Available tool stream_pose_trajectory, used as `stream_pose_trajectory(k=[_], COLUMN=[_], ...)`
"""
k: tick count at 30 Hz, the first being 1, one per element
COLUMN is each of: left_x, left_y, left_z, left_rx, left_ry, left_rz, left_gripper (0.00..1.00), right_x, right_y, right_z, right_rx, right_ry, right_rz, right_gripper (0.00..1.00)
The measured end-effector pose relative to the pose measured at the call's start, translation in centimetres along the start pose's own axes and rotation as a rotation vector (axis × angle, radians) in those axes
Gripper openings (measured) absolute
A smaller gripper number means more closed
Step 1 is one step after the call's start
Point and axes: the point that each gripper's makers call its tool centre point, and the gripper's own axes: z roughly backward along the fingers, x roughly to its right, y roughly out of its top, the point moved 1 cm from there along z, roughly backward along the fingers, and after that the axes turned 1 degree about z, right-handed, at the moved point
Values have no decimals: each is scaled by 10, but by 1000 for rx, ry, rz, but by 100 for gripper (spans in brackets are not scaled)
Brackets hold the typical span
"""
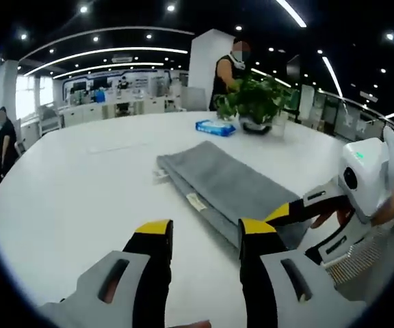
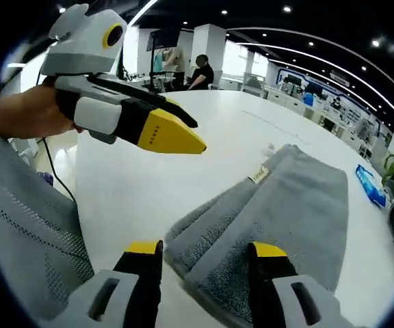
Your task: Open the folded towel by lifting each exposed corner and separating the folded layers until the towel lies flat within the target outline without major curled edges
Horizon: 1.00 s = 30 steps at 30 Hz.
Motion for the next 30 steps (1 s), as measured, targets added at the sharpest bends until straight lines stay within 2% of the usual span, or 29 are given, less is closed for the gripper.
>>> stream_pose_trajectory(k=[7, 8, 10, 14, 16, 17, 18, 19, 20, 22, 25, 28, 30], left_x=[4, 4, 4, 5, 6, 7, 6, 6, 6, 4, 3, 2, 2], left_y=[-3, -2, -2, -5, -6, -6, -6, -6, -7, -8, -7, -7, -8], left_z=[0, 0, 0, 0, 0, 0, 1, 1, 1, 2, 3, 4, 3], left_rx=[-5, 0, 1, -10, -17, -16, -15, -16, -17, -21, -16, -17, -20], left_ry=[-6, -8, -8, -11, -15, -14, -13, -12, -11, -5, 1, 5, 6], left_rz=[8, 14, 12, 12, 13, 13, 15, 20, 23, 31, 39, 41, 41], left_gripper=[37, 37, 37, 37, 37, 37, 37, 37, 37, 37, 37, 36, 36], right_x=[2, 2, 6, 11, 10, 5, 2, -3, -6, -11, -12, -10, -5], right_y=[-2, -1, -1, -1, 0, 4, 6, 6, 6, 3, 2, -1, -2], right_z=[3, 3, 7, 11, 9, 8, 7, 5, 3, 1, -2, -4, -4], right_rx=[-14, -12, -11, -17, -13, 5, 14, 19, 15, 8, 3, -18, -30], right_ry=[0, -2, -15, -23, -14, 3, 4, 8, 15, 24, -2, -22, -46], right_rz=[9, 10, 12, -19, -38, -41, -37, -32, -33, -45, -26, 2, 50], right_gripper=[38, 35, 21, 11, 16, 24, 37, 45, 47, 49, 52, 50, 46])
